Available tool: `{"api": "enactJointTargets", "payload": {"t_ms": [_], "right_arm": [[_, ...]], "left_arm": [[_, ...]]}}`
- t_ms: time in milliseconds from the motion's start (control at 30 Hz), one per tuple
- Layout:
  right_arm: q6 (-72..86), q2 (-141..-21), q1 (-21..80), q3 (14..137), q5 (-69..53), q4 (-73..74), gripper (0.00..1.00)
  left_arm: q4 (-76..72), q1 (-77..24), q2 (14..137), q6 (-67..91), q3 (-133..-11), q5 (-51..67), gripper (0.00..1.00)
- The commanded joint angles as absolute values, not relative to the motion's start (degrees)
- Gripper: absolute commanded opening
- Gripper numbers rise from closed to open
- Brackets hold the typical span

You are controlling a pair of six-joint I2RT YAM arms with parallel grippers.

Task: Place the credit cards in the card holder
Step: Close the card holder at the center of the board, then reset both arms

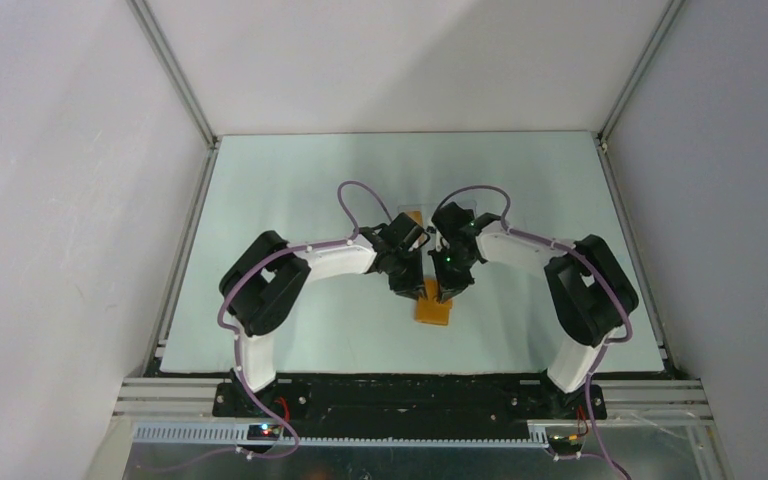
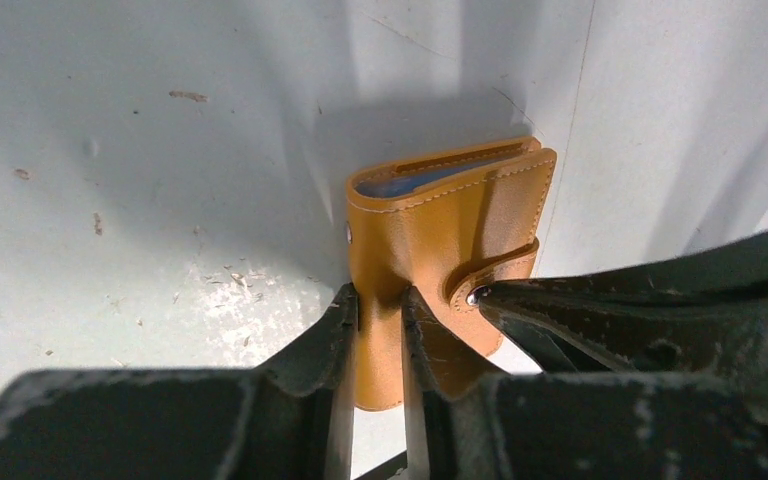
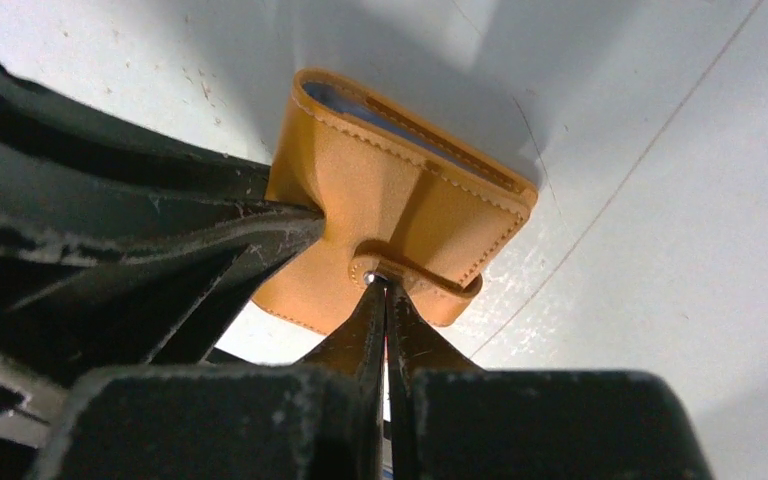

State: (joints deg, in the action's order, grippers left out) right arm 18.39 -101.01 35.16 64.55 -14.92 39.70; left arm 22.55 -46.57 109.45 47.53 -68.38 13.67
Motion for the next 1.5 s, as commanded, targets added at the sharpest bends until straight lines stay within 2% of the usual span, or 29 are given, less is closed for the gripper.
{"api": "enactJointTargets", "payload": {"t_ms": [0,133,233,367,400,433,567,700,767,867,967,1133,1233,1467], "right_arm": [[19.03,-92.89,35.51,63.55,-10.79,38.57,0.0],[20.02,-85.99,34.18,63.57,-12.15,38.14,0.02],[20.41,-82.5,31.84,63.56,-14.06,37.93,0.06],[20.61,-78.71,28.22,63.39,-16.58,37.97,0.28],[20.47,-77.31,27.07,63.09,-16.95,37.84,0.38],[20.39,-76.54,26.46,62.6,-17.05,37.69,0.47],[19.59,-72.32,22.02,60.36,-18.04,37.02,0.76],[19.04,-66.87,15.28,56.63,-18.3,35.24,0.93],[19.28,-64.77,13.27,54.55,-18.37,33.89,0.98],[19.67,-62.43,9.08,53.37,-17.1,33.38,0.99],[20.03,-59.04,8.24,52.5,-8.97,32.79,0.99],[20.39,-53.01,8.38,46.17,6.59,26.24,0.99],[18.16,-49.36,8.35,38.95,13.34,15.96,0.99],[10.08,-45.59,8.3,20.32,23.07,-6.33,0.98]], "left_arm": [[23.32,-47.39,106.93,47.0,-69.92,12.82,0.23],[23.26,-47.38,104.18,47.13,-70.13,10.52,0.37],[23.22,-47.4,100.94,47.12,-69.82,7.84,0.52],[22.51,-47.25,95.28,47.11,-68.38,4.19,0.71],[22.29,-47.12,94.22,47.11,-67.57,3.63,0.77],[21.52,-46.83,91.78,47.07,-67.01,2.58,0.79],[17.11,-44.34,82.99,47.02,-60.16,1.97,0.9],[12.33,-39.48,72.3,46.36,-52.03,2.99,0.97],[9.0,-35.54,65.91,46.25,-46.11,4.45,0.99],[4.02,-29.09,53.68,46.02,-38.97,6.38,1.0],[4.84,-22.45,43.93,41.56,-33.49,3.4,1.0],[7.77,-21.01,30.83,29.97,-29.63,-19.61,1.0],[3.98,-21.01,27.44,21.59,-26.33,-32.0,1.0],[-6.7,-21.01,30.21,6.83,-19.05,-44.4,1.0]]}}
